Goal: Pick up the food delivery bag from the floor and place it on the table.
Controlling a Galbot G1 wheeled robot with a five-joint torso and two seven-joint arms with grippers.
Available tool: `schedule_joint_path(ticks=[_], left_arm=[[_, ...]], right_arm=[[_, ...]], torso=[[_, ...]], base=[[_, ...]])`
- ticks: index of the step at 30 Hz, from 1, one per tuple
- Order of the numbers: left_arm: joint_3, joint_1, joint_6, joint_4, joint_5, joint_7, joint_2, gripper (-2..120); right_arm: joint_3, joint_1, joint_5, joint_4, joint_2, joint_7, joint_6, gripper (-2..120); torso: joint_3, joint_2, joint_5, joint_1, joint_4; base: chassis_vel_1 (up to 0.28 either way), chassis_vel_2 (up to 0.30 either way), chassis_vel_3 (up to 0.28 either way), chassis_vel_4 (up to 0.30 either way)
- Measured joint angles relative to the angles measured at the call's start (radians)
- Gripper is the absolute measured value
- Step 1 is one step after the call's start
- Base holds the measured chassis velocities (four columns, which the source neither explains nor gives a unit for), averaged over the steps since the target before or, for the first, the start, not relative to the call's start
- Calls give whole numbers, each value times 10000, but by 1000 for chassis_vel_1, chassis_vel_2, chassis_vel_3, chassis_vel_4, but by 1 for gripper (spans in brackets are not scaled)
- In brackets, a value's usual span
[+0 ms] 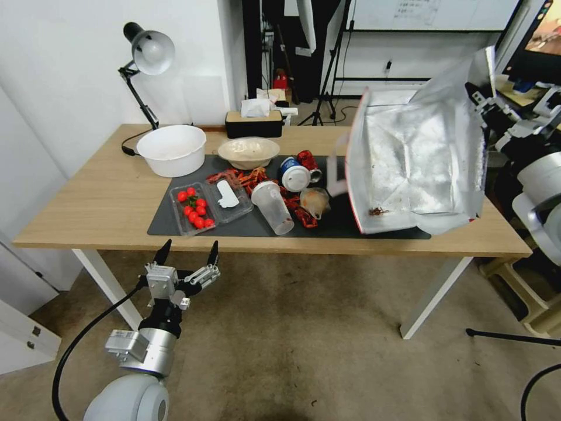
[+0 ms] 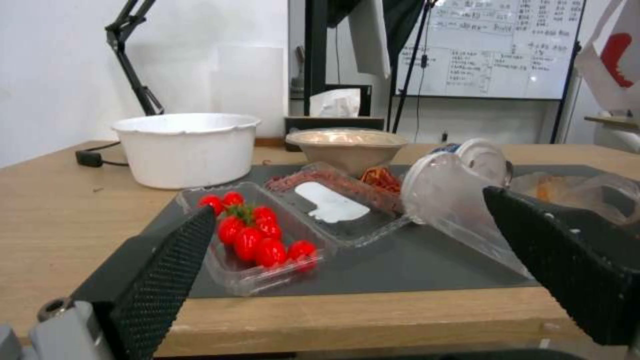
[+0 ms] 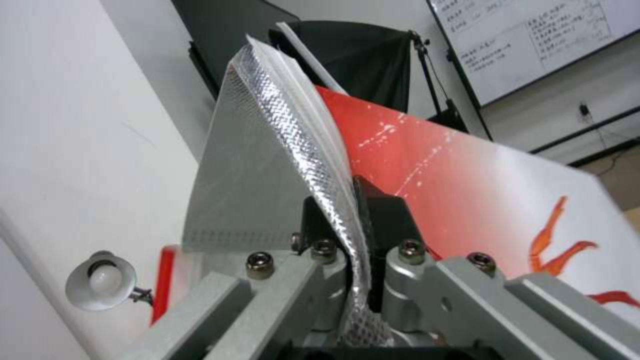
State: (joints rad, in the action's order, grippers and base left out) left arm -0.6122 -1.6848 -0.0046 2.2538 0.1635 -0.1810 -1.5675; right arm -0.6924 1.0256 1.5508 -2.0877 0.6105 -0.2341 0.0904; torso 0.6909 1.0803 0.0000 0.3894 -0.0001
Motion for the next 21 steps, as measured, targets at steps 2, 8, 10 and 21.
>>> schedule_joint_path(ticks=[2,8,10,21], left_arm=[[1,-1,-1,-4,-4,-2,-2,100],[6,0,-5,-16,-13,-7,-16,99],[7,1,-6,-18,-14,-8,-20,100],[14,30,-27,-97,-35,-29,-27,99]], right_arm=[[11,26,6,17,34,11,15,0],[51,67,47,73,169,41,111,0],[67,82,42,103,194,49,153,0],[170,39,-88,389,268,315,354,0]], torso=[[0,0,0,0,-1],[0,0,0,0,0],[0,0,0,0,0],[0,-2,-1,-1,1]], base=[[0,0,0,0],[0,0,0,0],[0,0,0,0],[0,0,0,0]])
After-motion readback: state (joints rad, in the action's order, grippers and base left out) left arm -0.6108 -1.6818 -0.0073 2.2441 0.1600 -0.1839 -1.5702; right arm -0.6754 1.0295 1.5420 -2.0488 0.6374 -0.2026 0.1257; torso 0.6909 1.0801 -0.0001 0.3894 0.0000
